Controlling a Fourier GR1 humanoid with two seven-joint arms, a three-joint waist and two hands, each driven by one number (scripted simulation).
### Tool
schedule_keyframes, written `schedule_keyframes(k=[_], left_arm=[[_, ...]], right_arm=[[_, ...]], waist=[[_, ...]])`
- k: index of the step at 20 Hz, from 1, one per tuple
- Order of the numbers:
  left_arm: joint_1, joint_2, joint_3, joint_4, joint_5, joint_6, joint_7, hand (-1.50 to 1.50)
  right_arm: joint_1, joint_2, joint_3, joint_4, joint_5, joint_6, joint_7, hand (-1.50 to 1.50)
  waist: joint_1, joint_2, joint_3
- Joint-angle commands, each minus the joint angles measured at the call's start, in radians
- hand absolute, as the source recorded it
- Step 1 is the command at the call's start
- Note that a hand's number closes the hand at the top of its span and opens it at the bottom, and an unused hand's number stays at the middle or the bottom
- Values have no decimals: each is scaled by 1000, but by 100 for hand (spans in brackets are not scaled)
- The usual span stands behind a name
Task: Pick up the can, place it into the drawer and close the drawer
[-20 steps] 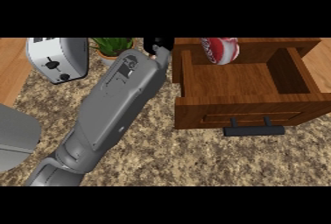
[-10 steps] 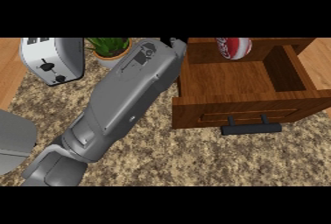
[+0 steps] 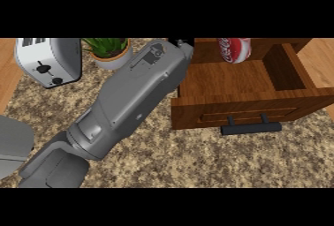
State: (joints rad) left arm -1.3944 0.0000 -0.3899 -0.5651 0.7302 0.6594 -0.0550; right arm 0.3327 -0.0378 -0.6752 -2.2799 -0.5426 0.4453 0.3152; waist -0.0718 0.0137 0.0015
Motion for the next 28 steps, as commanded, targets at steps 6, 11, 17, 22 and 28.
schedule_keyframes(k=[6,11,17,22,28], left_arm=[[-28,0,-124,106,83,29,-32,150],[-14,0,-196,81,144,117,-23,-150],[9,0,-205,110,180,111,-103,-150],[-5,0,-218,119,224,130,-122,-150],[-12,0,-202,139,259,115,-161,-150]], right_arm=[[-17,2,16,5,22,-2,14,-150],[-35,23,39,19,61,7,-5,-150],[13,37,17,-3,47,19,-16,-150],[-45,13,26,23,38,3,-2,-150],[-53,-16,-15,-65,147,54,-106,-150]], waist=[[-15,5,1],[-22,7,1],[-22,5,1],[-27,9,1],[-27,10,1]])
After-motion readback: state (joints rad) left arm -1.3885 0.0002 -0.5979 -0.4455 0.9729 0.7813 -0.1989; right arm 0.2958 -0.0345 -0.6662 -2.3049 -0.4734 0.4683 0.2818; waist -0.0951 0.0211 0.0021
